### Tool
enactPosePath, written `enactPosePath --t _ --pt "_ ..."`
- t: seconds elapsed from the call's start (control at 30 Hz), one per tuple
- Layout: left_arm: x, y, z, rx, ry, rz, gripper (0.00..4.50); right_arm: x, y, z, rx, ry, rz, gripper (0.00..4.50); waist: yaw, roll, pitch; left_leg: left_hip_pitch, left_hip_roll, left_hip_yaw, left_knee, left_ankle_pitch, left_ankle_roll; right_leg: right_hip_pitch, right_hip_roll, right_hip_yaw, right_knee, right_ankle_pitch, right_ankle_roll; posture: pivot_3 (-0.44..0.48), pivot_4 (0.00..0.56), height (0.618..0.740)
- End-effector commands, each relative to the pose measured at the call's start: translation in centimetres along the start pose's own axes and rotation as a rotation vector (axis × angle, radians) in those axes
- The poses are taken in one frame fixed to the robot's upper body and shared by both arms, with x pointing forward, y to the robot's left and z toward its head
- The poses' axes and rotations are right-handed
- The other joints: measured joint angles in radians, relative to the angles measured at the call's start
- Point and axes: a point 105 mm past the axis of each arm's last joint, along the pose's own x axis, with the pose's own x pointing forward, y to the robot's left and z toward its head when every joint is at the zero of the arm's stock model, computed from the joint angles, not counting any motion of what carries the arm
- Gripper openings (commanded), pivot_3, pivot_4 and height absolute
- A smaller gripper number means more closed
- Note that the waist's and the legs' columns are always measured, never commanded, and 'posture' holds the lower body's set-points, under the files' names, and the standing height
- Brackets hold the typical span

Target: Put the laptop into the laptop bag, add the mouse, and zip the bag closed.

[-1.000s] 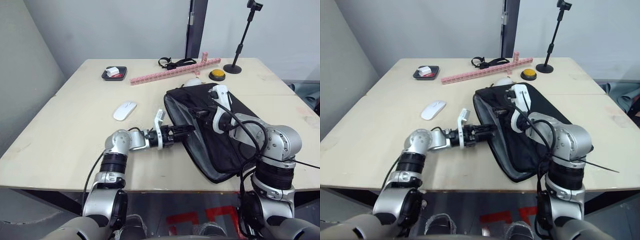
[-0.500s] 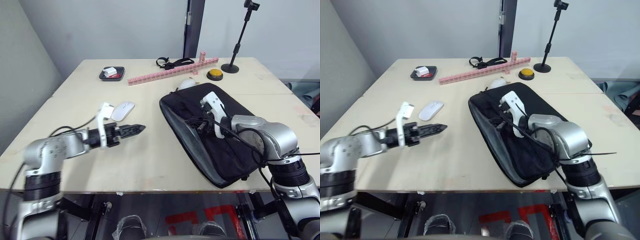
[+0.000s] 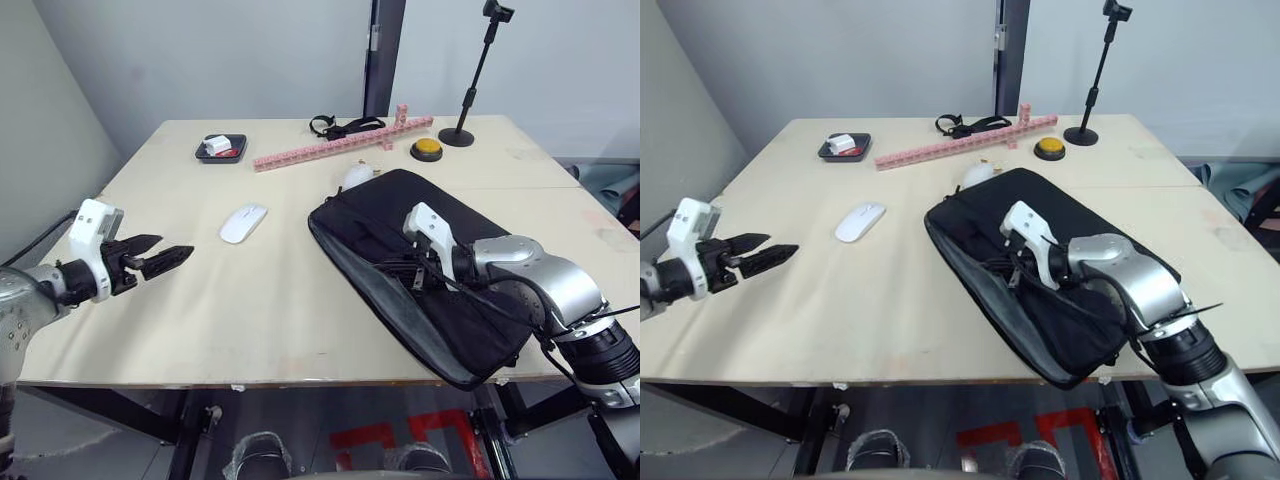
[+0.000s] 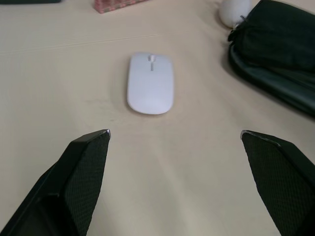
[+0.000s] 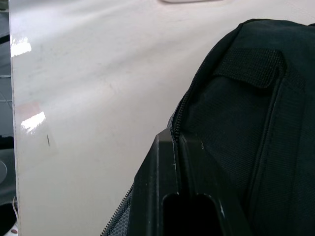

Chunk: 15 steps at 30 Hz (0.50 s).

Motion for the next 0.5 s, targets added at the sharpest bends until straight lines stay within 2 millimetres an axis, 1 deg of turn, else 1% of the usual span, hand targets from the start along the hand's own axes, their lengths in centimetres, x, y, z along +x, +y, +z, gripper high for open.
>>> enactPosePath --t 0.03,0.07,0.13,0.17,0.2,0.23,0.3,0.37,0.5 --pt "-1.2 1.1 0.8 0.125 -0.017 -0.010 4.50 -0.2 0.2 0.6 -0.064 -0.024 0.026 0.90 0.000 0.000 0.000 0.000 0.000 0.000 0.000 -0.001 0.001 0.000 0.000 0.000 0.000 0.000 0.000 0.000 0.150 0.740" --pt "-1.5 0.7 0.6 0.128 0.010 -0.070 4.50 -0.8 0.1 1.0 -0.090 -0.035 0.039 1.28 0.001 -0.001 0.000 0.000 0.000 0.000 0.000 -0.001 0.002 0.000 0.000 0.000 0.000 0.000 0.000 0.000 0.150 0.740" --pt "-2.0 0.4 0.4 0.136 0.044 -0.133 4.50 -1.9 0.0 1.8 -0.116 -0.059 0.056 1.90 0.004 -0.001 0.000 0.001 0.000 0.000 0.000 0.000 0.002 0.000 0.000 0.000 0.001 0.000 0.000 0.000 0.150 0.740" --pt "-2.2 0.5 0.4 0.133 0.055 -0.138 4.50 -2.5 -0.1 2.3 -0.114 -0.080 0.055 2.36 0.007 -0.001 -0.001 0.001 0.000 0.000 0.000 -0.001 0.002 0.000 0.000 0.001 0.001 0.000 -0.001 0.000 0.150 0.740" --pt "-2.3 0.8 0.7 0.131 0.051 -0.130 4.50 -3.2 -0.5 2.8 -0.110 -0.090 0.049 2.50 0.008 -0.002 -0.001 0.001 0.000 0.000 0.000 -0.001 0.002 0.000 0.000 0.001 0.001 -0.001 -0.001 0.000 0.150 0.740" --pt "-2.4 1.1 1.0 0.135 0.043 -0.115 4.50 -3.9 -0.7 3.2 -0.103 -0.095 0.045 2.93 0.008 -0.001 -0.001 0.001 0.000 0.000 0.000 -0.001 0.002 0.000 0.000 0.001 0.001 -0.001 -0.002 0.000 0.150 0.740" --pt "-2.8 1.7 1.5 0.108 0.023 -0.100 4.50 -5.9 -1.3 3.6 -0.100 -0.078 0.035 3.71 0.007 -0.002 -0.001 0.002 0.000 0.001 0.000 -0.001 0.002 0.000 0.000 0.001 0.002 -0.001 -0.003 0.000 0.150 0.740" --pt "-3.3 2.1 2.0 0.119 0.020 -0.102 4.50 -8.4 -2.3 3.5 -0.103 -0.024 0.003 4.40 0.006 -0.002 -0.001 0.002 0.000 0.001 0.000 -0.001 0.002 0.000 0.000 0.001 0.003 -0.002 -0.005 0.000 0.150 0.740" --pt "-4.3 3.2 3.3 0.191 0.018 -0.072 4.50 -13.6 -5.4 2.8 -0.116 0.092 -0.157 4.46 0.006 -0.002 -0.001 0.002 0.000 0.001 0.000 -0.001 0.003 0.000 0.000 0.001 0.003 -0.004 -0.007 0.000 0.150 0.740"
